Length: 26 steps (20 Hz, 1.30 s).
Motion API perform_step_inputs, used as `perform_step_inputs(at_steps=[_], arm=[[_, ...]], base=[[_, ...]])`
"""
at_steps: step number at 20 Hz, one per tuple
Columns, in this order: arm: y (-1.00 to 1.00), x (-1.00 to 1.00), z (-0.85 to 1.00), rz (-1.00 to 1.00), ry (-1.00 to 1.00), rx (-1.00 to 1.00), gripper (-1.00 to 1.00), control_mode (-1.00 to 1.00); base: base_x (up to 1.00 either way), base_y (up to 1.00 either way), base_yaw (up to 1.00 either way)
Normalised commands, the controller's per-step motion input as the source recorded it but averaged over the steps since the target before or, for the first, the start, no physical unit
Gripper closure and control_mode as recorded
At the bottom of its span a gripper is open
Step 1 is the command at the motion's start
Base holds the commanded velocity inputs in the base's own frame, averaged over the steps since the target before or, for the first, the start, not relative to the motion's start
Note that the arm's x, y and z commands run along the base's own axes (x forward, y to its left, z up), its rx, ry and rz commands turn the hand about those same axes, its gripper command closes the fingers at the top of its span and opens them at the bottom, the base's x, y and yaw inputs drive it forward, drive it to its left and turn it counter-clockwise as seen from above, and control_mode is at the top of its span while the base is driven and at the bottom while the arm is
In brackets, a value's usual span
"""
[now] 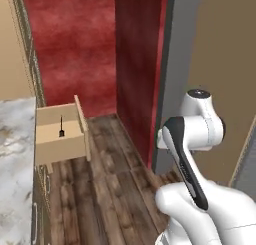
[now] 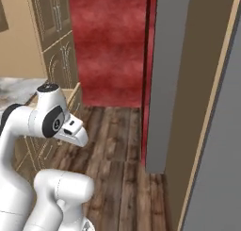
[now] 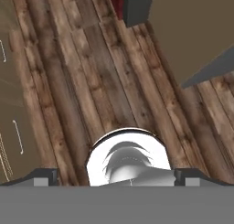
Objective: Pick up the metallic utensils from the counter and place them in the open drawer. Make sure not to pick up any wooden utensils.
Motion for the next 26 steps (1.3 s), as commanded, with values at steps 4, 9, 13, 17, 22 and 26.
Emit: perform_step_inputs(at_steps=[4,9,13,17,22,26], arm=[[0.00,0.00,0.00,0.00,0.00,0.00,-1.00,1.00],[0.00,0.00,0.00,0.00,0.00,0.00,-1.00,1.00],[0.00,0.00,0.00,0.00,0.00,0.00,-1.00,1.00],[0.00,0.00,0.00,0.00,0.00,0.00,-1.00,1.00],[0.00,0.00,0.00,0.00,0.00,0.00,-1.00,1.00],[0.00,0.00,0.00,0.00,0.00,0.00,-1.00,1.00]], base=[[-0.45,-0.29,-0.52],[-0.65,-0.19,-0.59],[-0.67,-0.21,-0.61],[-0.47,-0.24,-0.65],[0.00,-0.37,-0.84],[0.00,-0.28,-0.91]])
